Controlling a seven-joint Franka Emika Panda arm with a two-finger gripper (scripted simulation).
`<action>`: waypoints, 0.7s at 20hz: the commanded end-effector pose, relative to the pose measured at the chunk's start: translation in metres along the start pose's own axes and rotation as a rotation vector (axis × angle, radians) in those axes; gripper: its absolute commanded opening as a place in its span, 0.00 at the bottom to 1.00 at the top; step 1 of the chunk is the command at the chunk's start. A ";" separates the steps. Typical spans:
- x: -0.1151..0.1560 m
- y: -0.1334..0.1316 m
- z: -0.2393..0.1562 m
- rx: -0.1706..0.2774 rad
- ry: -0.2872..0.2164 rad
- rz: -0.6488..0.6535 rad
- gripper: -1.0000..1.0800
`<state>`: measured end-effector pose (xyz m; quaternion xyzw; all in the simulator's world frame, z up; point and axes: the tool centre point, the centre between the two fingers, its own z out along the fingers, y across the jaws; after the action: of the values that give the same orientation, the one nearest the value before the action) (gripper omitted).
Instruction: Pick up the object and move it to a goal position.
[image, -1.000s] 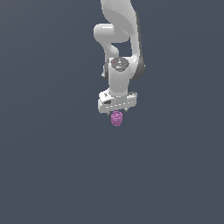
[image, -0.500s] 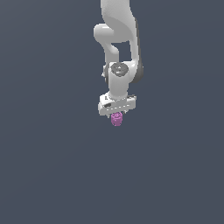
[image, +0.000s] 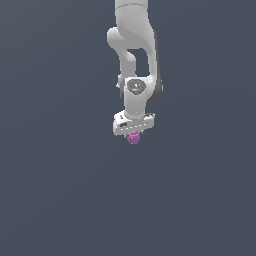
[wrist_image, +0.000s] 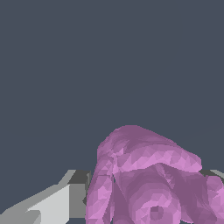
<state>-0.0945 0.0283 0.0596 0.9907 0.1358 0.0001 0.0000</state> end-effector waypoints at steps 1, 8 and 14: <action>0.000 0.000 0.001 0.000 0.000 0.000 0.00; 0.000 0.000 0.001 0.000 0.000 0.000 0.00; 0.000 0.000 -0.004 0.000 0.001 0.000 0.00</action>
<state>-0.0946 0.0283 0.0612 0.9908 0.1356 0.0004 0.0001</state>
